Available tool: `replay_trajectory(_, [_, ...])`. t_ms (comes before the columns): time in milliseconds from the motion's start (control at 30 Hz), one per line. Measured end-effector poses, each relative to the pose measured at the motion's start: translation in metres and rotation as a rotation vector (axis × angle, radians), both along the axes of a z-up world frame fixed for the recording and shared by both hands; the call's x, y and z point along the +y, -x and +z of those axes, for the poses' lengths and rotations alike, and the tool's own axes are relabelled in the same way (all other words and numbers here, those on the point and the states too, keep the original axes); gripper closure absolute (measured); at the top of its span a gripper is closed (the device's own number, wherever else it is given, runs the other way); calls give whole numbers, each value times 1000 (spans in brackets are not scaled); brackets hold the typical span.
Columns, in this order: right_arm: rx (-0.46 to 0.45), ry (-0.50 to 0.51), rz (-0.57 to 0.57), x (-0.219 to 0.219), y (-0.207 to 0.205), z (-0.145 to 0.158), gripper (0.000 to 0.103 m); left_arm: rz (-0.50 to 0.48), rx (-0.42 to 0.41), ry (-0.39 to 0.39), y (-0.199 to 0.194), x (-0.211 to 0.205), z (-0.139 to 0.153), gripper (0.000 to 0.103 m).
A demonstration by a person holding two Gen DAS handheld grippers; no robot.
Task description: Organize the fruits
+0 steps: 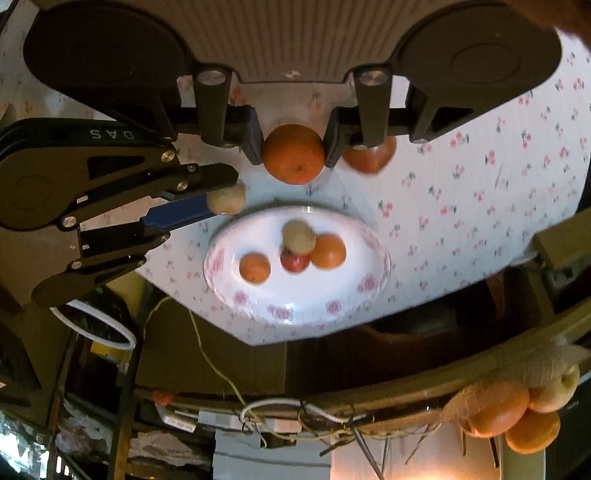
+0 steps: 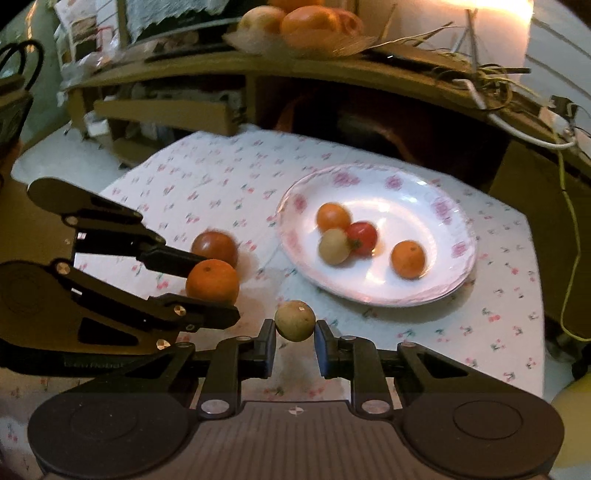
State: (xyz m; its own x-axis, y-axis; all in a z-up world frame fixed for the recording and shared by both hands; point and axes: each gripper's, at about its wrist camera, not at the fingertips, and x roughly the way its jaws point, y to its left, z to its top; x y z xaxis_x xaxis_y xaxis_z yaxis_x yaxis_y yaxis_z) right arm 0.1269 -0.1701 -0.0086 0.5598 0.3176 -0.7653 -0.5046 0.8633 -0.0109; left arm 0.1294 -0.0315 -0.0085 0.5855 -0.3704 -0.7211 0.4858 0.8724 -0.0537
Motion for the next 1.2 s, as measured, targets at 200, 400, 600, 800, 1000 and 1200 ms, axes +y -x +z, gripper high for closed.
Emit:
replay_trajectory(200, [-29,-24,-70,-11,-16,6,80,23,-17,8,-19,-12,5,64])
replay_trajectory(400, [-56,-46,-135,-21,-33,10,80,50,-35,10,-39,-20,6,64])
replay_trajectory(600, [-52,-37,-167,-26,-42,3,80,50,-33,-2,-48,-27,-2,64])
replay_trajectory(800, [-48,-26,-169,-26,-48,-2,80,59,-41,-20,-50,-27,-6,64])
replay_trajectory(1000, [-50,-25,-168,-24,-51,-5,80,65,-52,-27,-54,-25,-8,64])
replay_trajectory(1200, [-51,-24,-179,-23,-57,-8,79,67,-56,-27,-58,-25,-11,63])
